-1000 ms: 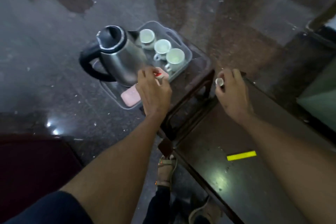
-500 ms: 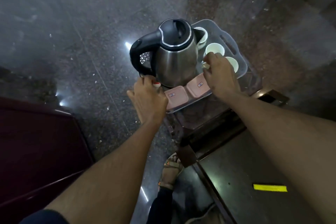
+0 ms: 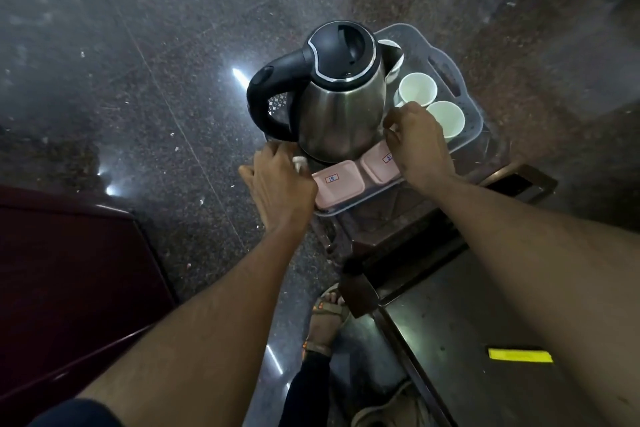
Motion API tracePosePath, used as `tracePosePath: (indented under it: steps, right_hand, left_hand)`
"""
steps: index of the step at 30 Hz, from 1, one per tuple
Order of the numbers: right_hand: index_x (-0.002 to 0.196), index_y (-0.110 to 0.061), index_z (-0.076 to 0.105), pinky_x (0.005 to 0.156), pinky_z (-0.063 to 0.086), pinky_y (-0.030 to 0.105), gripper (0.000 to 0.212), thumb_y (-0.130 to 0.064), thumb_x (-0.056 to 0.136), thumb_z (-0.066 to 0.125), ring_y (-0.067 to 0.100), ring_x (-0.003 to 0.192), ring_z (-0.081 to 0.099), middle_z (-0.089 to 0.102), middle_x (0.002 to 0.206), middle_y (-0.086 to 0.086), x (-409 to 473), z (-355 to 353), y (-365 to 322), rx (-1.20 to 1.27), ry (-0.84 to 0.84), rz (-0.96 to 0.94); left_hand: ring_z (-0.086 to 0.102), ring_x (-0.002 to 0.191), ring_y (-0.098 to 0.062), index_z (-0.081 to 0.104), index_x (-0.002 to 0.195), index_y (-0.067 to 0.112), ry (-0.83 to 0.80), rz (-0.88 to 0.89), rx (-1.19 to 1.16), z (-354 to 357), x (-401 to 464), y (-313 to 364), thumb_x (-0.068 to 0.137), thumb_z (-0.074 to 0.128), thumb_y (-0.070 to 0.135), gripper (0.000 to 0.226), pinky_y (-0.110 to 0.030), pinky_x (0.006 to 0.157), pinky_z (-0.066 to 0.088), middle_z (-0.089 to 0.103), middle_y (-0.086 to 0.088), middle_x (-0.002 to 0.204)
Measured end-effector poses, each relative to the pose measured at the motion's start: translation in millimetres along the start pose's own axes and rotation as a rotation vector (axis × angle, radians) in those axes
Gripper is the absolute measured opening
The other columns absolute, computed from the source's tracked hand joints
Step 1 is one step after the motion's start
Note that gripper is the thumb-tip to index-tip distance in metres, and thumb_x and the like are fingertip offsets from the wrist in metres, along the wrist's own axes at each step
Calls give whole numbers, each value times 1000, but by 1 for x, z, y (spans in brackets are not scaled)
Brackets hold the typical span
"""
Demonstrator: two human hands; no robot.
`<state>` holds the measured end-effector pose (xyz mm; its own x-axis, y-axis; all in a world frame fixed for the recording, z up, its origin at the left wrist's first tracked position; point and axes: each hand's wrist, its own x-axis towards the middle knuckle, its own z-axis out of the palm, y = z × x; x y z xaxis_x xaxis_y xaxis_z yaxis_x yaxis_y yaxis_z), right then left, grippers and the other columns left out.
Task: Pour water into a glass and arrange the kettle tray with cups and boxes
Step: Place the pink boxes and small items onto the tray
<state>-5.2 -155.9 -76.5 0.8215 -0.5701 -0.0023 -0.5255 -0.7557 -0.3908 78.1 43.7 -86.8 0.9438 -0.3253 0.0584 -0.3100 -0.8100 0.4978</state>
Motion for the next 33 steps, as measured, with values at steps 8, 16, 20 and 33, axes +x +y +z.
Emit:
tracePosePath:
  steps: [8,16,20,33]
  right_hand:
    - [107,-3,66,88,50,47,15,-9,98,57,35,106,59,61,112,18,-41,-34,29,21,129,52]
    - [111,-3,66,94,49,48,17,-3,97,57,40,108,59,62,113,20,-192,-82,151,-101,50,324]
    - [111,-3,69,95,50,52,20,0,93,60,43,108,60,63,112,20,-279,-79,188,-83,-43,482]
    - [136,-21,57,97,53,44,47,-3,92,62,28,119,55,47,133,2,-398,1,204,130,-227,670]
  left_hand:
    - [63,103,-23,70,106,21,78,60,-93,-10,-35,22,85,72,20,21,-38,96,32,62,-2,113]
    - [64,96,-26,67,105,24,-211,357,-212,26,-166,107,89,71,31,18,-44,90,37,62,1,105]
    - [65,96,-27,67,107,23,-420,461,-155,62,-241,134,88,74,31,22,-45,91,34,60,1,103]
    - [59,116,-26,56,124,27,-809,707,330,141,-363,132,89,69,29,37,-47,101,35,56,0,120]
